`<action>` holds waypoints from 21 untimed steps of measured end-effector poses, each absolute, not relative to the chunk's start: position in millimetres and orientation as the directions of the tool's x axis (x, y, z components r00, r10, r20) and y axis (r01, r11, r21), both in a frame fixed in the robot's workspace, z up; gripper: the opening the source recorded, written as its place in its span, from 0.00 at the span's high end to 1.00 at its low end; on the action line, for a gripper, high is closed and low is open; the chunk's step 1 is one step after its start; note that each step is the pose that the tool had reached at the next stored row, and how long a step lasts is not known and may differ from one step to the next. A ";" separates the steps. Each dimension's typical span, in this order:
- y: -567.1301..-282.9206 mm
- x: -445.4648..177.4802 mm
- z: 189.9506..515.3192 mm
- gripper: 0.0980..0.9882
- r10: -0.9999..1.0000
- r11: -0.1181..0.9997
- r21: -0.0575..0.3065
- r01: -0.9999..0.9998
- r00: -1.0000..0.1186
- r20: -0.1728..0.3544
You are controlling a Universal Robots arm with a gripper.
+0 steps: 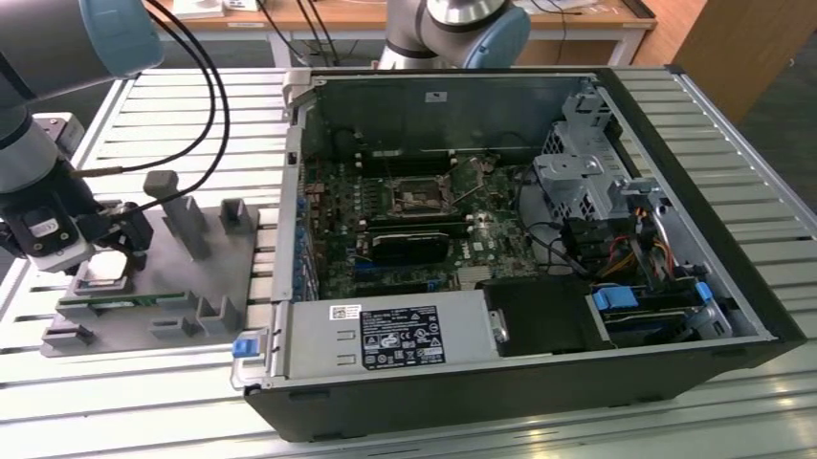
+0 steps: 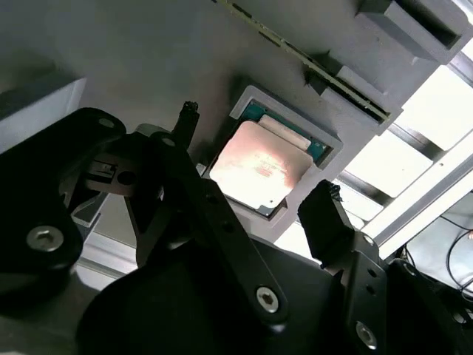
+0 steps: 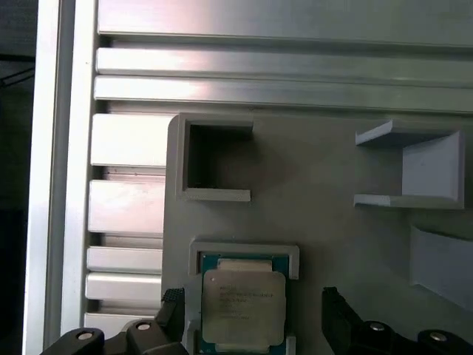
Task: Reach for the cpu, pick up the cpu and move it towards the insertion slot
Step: 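Pick up the cpu and move it towards the insertion slot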
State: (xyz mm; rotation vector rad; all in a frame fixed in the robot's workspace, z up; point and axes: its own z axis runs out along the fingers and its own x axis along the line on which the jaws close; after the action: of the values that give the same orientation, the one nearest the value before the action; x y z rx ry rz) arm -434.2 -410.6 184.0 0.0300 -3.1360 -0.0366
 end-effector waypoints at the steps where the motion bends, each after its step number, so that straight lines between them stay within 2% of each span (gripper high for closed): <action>1: -410.6 -434.8 183.3 0.19 -0.019 1.000 0.023 -0.019 -1.000 0.001; 7: -410.6 -438.7 181.8 0.20 -0.018 1.000 0.023 -0.019 -1.000 -0.012; 8: -410.6 -440.0 181.8 0.28 -0.018 1.000 0.023 -0.018 -1.000 -0.012; 14: -410.4 -443.0 181.3 0.30 -0.011 1.000 0.023 -0.012 -1.000 -0.012; 15: -410.4 -443.1 181.2 0.37 -0.010 1.000 0.023 -0.010 -1.000 -0.012; 21: -410.0 -442.5 180.8 0.39 -0.003 1.000 0.023 -0.003 -1.000 -0.012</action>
State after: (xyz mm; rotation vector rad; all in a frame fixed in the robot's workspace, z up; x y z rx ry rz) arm -442.5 -410.0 180.8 0.0052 -3.1531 -0.0366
